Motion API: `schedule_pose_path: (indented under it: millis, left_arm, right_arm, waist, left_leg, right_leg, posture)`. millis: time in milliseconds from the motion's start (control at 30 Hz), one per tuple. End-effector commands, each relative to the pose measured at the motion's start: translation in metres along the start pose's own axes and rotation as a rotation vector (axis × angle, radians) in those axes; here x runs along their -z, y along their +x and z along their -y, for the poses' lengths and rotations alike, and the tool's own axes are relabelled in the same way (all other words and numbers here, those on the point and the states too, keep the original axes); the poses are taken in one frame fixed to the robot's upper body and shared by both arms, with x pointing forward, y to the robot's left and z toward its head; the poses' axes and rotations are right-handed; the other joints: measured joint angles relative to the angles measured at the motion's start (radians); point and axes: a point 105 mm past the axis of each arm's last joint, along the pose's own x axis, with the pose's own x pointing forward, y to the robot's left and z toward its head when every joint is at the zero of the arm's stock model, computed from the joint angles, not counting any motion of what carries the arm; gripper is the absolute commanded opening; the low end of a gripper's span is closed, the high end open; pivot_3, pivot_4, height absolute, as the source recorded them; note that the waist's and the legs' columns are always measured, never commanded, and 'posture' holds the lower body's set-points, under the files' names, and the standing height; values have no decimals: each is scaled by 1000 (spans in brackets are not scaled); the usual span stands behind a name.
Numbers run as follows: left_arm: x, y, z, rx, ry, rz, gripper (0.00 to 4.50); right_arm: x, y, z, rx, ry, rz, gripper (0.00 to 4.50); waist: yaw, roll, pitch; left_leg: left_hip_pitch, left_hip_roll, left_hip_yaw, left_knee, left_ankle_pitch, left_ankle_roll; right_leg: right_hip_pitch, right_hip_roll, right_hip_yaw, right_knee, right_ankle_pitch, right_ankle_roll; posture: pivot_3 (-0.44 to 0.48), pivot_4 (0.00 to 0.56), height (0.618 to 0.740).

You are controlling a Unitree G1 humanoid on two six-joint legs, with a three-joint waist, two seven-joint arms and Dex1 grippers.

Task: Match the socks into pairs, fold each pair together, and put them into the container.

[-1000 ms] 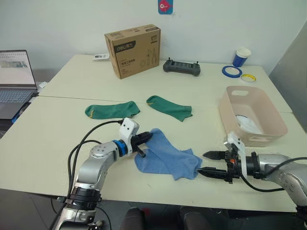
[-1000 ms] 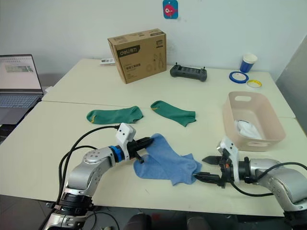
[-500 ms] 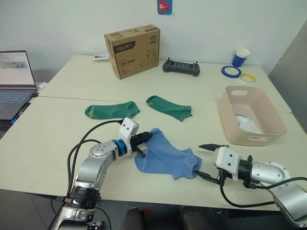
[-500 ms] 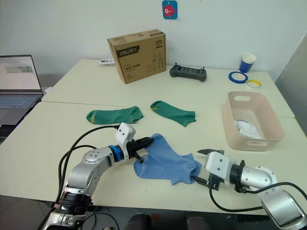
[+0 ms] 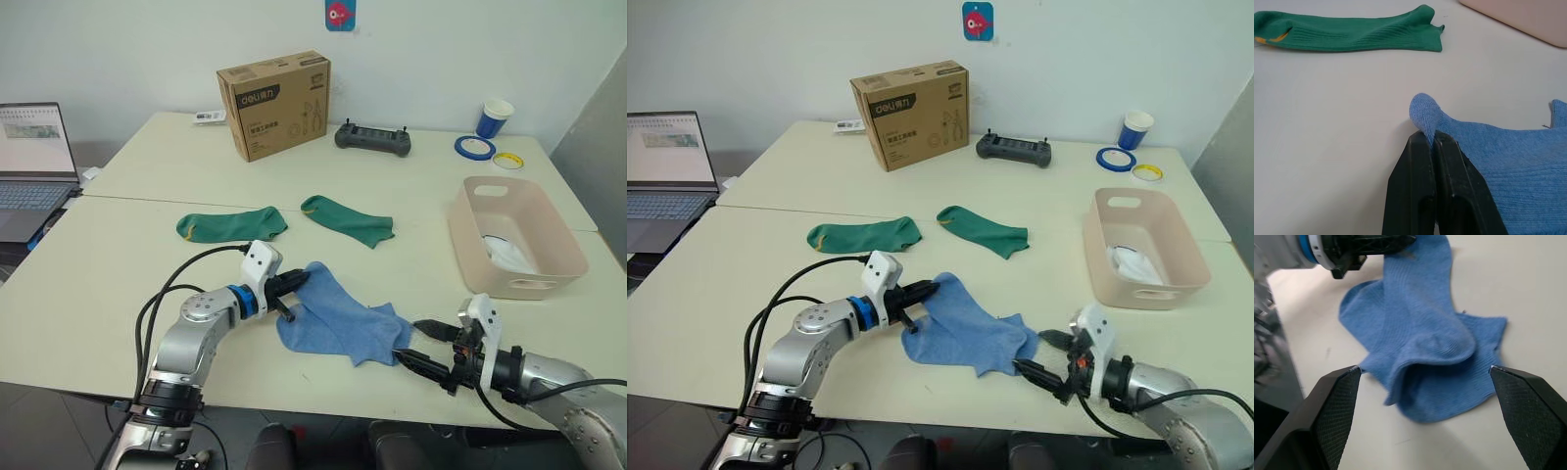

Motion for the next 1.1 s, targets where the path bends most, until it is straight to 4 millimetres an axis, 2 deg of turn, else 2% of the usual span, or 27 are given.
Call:
schedule_pose_path:
  millis: [33, 233, 300, 333, 600, 700, 833, 1000, 1100]
  left_arm:
    - [-11, 0, 1, 11, 32, 32, 0]
    - [-11, 0, 2, 16, 33, 32, 0]
    - [-12, 0, 3, 17, 34, 34, 0]
    - [-12, 0, 3, 17, 35, 34, 0]
    - [-14, -4, 1, 9, 22, 51, 0]
    - [-20, -7, 5, 7, -30, 106, 0]
    - [-28, -14, 13, 25, -58, 146, 0]
    - [-19, -23, 16, -20, -100, 137, 0]
    - [-22, -21, 20, -38, -148, 167, 0]
  right_arm:
    - [-4, 2, -12, -30, 35, 10, 4492]
    - [-4, 19, -12, -11, 61, 28, 4492]
    - [-7, 26, -5, 33, 74, 57, 4109]
    - [-9, 28, -9, 8, 76, 65, 3912]
    - [-11, 27, -10, 1, 59, 59, 1080]
    - [-21, 21, -2, 29, 66, 101, 51]
    - [-30, 13, 5, 40, 80, 118, 51]
    - [-40, 2, 25, 64, 76, 117, 51]
    - [-44, -2, 38, 88, 75, 104, 51]
  waist:
    - [0, 0, 0]
    - [0, 0, 0]
    - [-1, 0, 0]
    - [-1, 0, 0]
    - [0, 0, 0]
    - [-1, 0, 0]
    - [-1, 0, 0]
    - [-2, 0, 0]
    - [-2, 0, 0]
  left_leg:
    - [0, 0, 0, 0, 0, 0]
    - [0, 0, 0, 0, 0, 0]
    - [0, 0, 0, 0, 0, 0]
    - [0, 0, 0, 0, 0, 0]
    - [-1, 0, 0, -1, 0, 0]
    - [0, 0, 0, -1, 0, 0]
    - [-1, 0, 0, -1, 0, 0]
    - [0, 0, 1, -1, 0, 0]
    - [0, 0, 0, -1, 0, 0]
  right_leg:
    - [0, 0, 0, 0, 0, 0]
    - [0, 0, 0, 0, 0, 0]
    - [0, 0, 0, 0, 0, 0]
    - [0, 0, 0, 0, 0, 0]
    - [-1, 0, 0, -1, 0, 0]
    - [-1, 0, 0, 0, 0, 0]
    - [0, 0, 0, 0, 0, 0]
    - [0, 0, 1, -1, 0, 0]
    - [0, 0, 0, 0, 0, 0]
  posture:
    - [0, 150, 740]
    - [0, 150, 740]
    - [0, 150, 740]
    - [0, 150, 740]
    - [0, 150, 740]
    - [0, 150, 740]
    - [0, 150, 740]
    - [0, 150, 740]
    - [0, 150, 740]
